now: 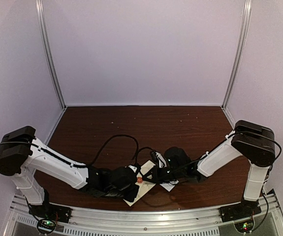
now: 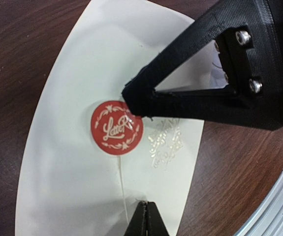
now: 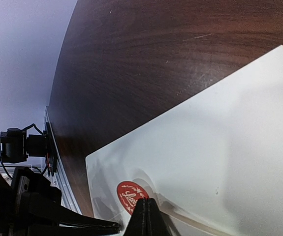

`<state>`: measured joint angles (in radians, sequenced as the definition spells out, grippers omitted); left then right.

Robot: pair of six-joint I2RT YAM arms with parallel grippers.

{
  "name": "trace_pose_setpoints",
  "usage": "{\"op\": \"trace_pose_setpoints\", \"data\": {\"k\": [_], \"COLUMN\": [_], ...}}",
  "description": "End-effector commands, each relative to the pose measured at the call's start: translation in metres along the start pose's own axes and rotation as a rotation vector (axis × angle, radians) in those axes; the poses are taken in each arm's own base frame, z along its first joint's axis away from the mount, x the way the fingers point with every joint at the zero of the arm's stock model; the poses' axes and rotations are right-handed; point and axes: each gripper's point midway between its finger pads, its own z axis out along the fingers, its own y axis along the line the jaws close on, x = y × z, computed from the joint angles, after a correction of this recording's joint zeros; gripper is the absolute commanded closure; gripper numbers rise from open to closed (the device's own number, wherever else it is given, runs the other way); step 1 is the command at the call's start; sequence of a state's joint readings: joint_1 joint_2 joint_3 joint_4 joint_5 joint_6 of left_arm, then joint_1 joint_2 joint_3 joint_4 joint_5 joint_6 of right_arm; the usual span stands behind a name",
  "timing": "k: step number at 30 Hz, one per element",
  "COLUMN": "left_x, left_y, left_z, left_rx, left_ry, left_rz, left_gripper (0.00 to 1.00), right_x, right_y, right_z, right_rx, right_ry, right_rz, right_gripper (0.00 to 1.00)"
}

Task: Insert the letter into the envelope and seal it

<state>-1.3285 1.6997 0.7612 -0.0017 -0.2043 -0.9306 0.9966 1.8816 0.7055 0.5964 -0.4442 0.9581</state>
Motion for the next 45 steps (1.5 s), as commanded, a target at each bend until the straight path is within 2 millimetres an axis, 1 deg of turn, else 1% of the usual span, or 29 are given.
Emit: {"op": "trace_pose_setpoints", "data": {"k": [1, 15, 21, 28, 33, 35, 40, 42, 45], "left_x": [0.013, 0.012, 0.009, -0.005, -0.019, -0.026, -0.039, -0.046, -0.051], "left_y": [0.010, 0.008, 0.006, -0.005, -0.010, -0.011, -0.010, -0.010, -0.001], "left_z": [0.006, 0.007, 0.007, 0.003, -0.003, -0.008, -0.018, -0.020, -0.019], "left_rx": [-0.035, -0.032, -0.028, -0.001, 0.009, 0.016, 0.025, 0.036, 0.017], "left_ry": [0.057, 0.057, 0.046, 0.006, -0.035, -0.060, -0.101, -0.130, -0.143], "left_rz": [0.013, 0.017, 0.015, 0.008, -0.007, -0.018, -0.038, -0.056, -0.089], "left_gripper": [1.00, 1.00, 1.00, 0.99, 0.93, 0.88, 0.84, 0.84, 0.87], "right_x": [-0.001, -0.003, 0.000, 0.002, 0.003, 0.003, 0.003, 0.004, 0.003], "right_y": [-0.010, -0.017, -0.024, -0.030, -0.033, -0.034, -0.035, -0.036, -0.035], "right_z": [0.002, 0.004, 0.005, 0.007, 0.007, 0.007, 0.007, 0.007, 0.007], "right_rx": [0.023, 0.037, 0.055, 0.074, 0.084, 0.087, 0.090, 0.092, 0.091], "right_ry": [-0.020, -0.029, -0.022, -0.017, -0.018, -0.015, -0.017, -0.014, -0.016], "right_rz": [0.012, 0.018, 0.025, 0.033, 0.038, 0.041, 0.044, 0.046, 0.045], "right_gripper": [1.00, 1.00, 1.00, 1.00, 1.00, 1.00, 1.00, 1.00, 1.00]}}
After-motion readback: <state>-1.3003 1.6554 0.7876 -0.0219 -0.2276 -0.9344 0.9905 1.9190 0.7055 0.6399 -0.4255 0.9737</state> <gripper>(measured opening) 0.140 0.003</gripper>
